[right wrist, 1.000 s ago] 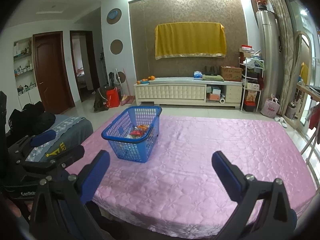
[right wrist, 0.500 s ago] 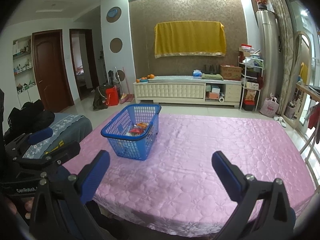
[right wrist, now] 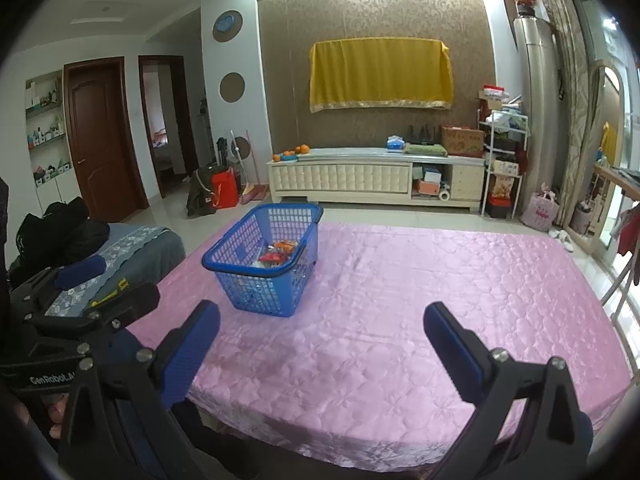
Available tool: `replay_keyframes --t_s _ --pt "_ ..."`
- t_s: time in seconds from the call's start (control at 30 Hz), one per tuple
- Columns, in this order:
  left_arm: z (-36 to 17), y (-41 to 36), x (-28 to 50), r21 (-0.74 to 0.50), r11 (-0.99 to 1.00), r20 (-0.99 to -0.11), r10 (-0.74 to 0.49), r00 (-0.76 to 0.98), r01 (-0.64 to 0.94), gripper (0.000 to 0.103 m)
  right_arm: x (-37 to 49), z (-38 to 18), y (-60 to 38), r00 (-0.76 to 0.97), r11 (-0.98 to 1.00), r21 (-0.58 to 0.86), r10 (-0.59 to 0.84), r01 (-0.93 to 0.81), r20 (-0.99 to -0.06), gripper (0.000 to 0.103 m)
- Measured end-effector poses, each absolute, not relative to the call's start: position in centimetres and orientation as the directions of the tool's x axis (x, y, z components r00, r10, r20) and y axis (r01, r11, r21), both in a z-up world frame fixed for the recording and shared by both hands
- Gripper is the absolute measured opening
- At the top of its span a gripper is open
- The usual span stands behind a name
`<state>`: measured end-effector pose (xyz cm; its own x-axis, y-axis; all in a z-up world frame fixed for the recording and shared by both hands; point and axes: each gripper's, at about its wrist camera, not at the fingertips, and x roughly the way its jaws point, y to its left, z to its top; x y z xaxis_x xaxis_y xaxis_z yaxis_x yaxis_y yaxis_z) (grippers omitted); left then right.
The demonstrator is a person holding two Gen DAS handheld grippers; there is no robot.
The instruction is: Organize snacks
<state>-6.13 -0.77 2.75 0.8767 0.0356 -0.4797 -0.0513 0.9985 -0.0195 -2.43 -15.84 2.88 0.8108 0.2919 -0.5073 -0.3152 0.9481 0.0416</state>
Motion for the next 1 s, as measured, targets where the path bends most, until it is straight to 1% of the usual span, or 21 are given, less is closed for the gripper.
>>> replay_keyframes --t_s 0.1,0.2,0.3,1.0 --pt "2.85 -0.7 -6.22 -0.027 0.998 -0.48 0.037 0.877 -0.057 0.103 -2.31 2.88 -15.93 0.804 0.945 0.056 0.305 -0.323 -0.511 0.103" --pt "2.75 -0.66 -6.12 -0.025 0.998 -0.483 0.039 0.875 -0.058 0.103 -2.45 2.98 -15.79 0.815 0.949 0.026 0.284 -0.315 -0.505 0.103" --pt "2.65 -0.66 -6.17 -0.025 0.998 -0.485 0.04 0.874 -0.059 0.103 -2.46 2.93 -15.96 0.806 0.945 0.048 0.302 -0.323 -0.509 0.103" --pt "2.68 -0.74 -6.29 -0.022 0.998 -0.484 0.046 0.874 -0.065 0.103 -2.31 2.92 -16.16 0.796 0.942 0.059 0.311 -0.329 -0.519 0.103"
